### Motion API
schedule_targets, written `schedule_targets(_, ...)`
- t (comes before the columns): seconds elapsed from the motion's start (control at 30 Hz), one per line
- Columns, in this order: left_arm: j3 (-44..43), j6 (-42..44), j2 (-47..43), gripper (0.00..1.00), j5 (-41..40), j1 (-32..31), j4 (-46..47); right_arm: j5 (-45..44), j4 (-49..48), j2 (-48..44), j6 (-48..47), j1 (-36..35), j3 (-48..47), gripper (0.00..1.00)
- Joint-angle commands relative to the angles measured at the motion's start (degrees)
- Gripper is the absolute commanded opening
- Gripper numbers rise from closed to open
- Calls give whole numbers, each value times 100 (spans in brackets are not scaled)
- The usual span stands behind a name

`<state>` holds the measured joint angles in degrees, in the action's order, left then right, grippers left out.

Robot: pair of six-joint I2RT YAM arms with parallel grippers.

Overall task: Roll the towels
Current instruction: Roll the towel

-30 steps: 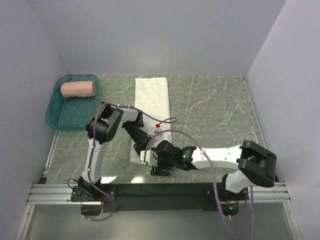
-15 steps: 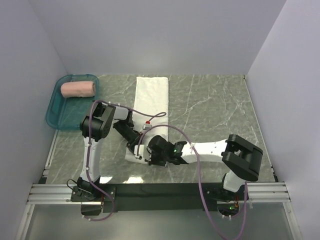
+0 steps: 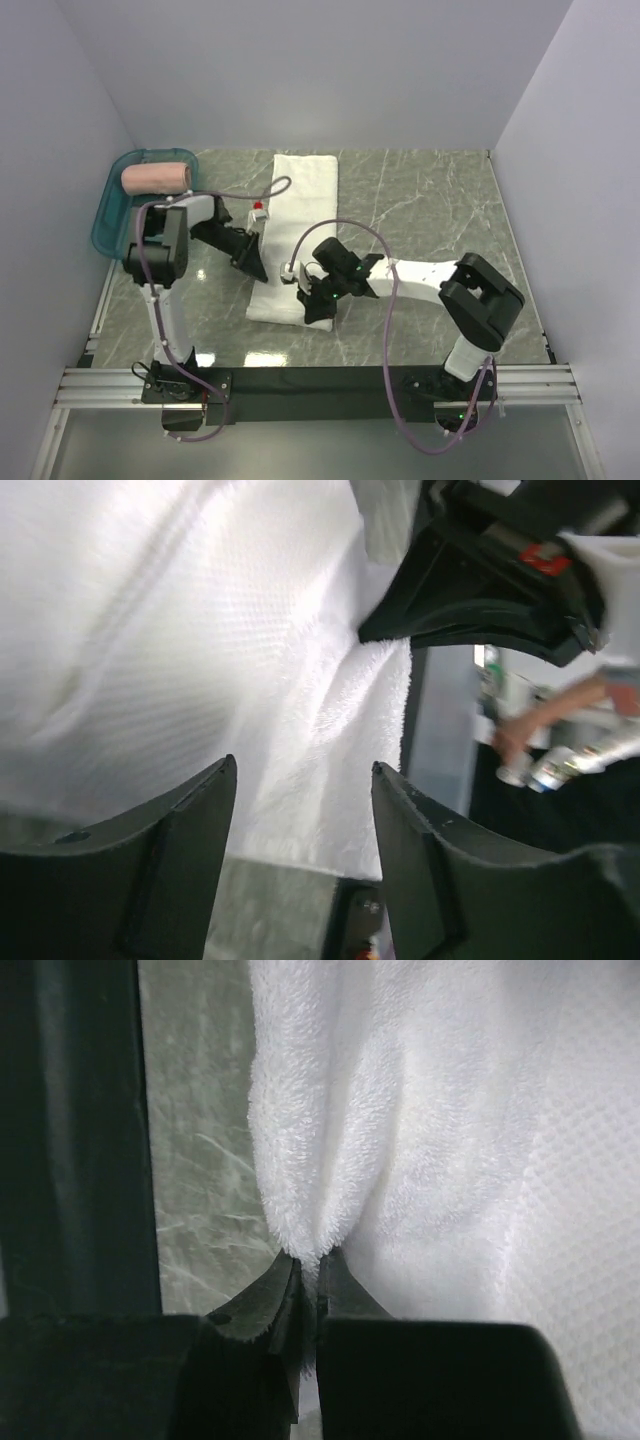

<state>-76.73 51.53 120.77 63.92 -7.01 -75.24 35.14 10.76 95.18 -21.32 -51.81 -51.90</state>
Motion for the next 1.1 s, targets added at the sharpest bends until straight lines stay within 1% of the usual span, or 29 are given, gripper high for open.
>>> schedule_targets(0.0,16,-28,-1087,63,-11,287,413,1232,347,246,313,232,-329,0)
schedule_targets(0.07,175,-292,-1458,63,-247,542,824,1399,513,387,252,286,-530,0)
schedule_targets(0.1,393,-353,-1843,64,-379,612,984,1565,758,579,243,347,-627,0)
schedule_targets(0.17,701,-450,-2310,64,-712,683,1413,1785,936,782,269,443,-864,0)
schedule_targets(0.2,1060,-372,-2817,64,-1001,683,1720,2030,1023,975,321,513,-927,0)
schedule_targets(0.27,1492,-109,-3390,65,-1302,683,2099,2242,1138,1195,470,681,-1154,0)
schedule_targets(0.3,1955,49,-3976,66,-1477,683,2354,2435,1373,1457,506,733,-1260,0)
schedule_targets(0.33,2186,398,-4261,67,-1583,674,2461,2515,1515,1617,515,821,-1383,0)
schedule_targets(0.37,2415,524,-4551,67,-1698,596,2584,2620,1647,1766,489,874,-1602,0)
schedule_targets(0.4,2843,673,-5093,68,-1873,508,2768,2743,1796,2002,497,901,-1682,0)
schedule_targets(0.43,3048,1022,-5377,69,-1944,290,2848,2910,1780,2074,593,953,-1744,0)
schedule_targets(0.47,3267,1096,-5658,69,-2032,140,3014,2972,1736,2136,646,1015,-1753,0)
schedule_targets(0.5,3670,1140,-6218,71,-2120,8,3181,2982,1762,2259,664,1024,-1788,0)
schedule_targets(0.57,4032,1307,-6740,73,-2155,-432,3620,3051,1876,2408,621,1076,-1972,0)
schedule_targets(0.6,4347,1316,-7186,74,-2173,-599,3752,3104,1998,2574,612,1094,-2043,0)
schedule_targets(0.63,4490,1342,-7382,75,-2278,-957,4023,3148,2008,2646,655,1112,-2113,0)
schedule_targets(0.7,4849,1342,-7742,74,-2471,-1345,4254,3227,1939,2795,752,1199,-2114,0)
schedule_targets(0.73,4947,1316,-7796,74,-2672,-1721,4350,3245,1982,2848,735,1235,-2166,0)
schedule_targets(0.8,5167,1272,-7788,73,-2849,-2040,4710,3245,2174,3041,682,1296,-2245,0)
schedule_targets(0.83,5220,1133,-7744,73,-2920,-2303,4868,3254,2219,3094,647,1305,-2333,0)
schedule_targets(0.87,5308,1027,-7709,72,-3094,-2427,5218,3289,2254,3182,638,1331,-2360,0)
schedule_targets(0.93,5352,1017,-7507,72,-3201,-2699,5405,3359,2316,3235,655,1375,-2412,0)
schedule_targets(1.07,5527,1149,-6973,66,-3543,-2894,5765,3377,2403,3271,568,1384,-2448,0)
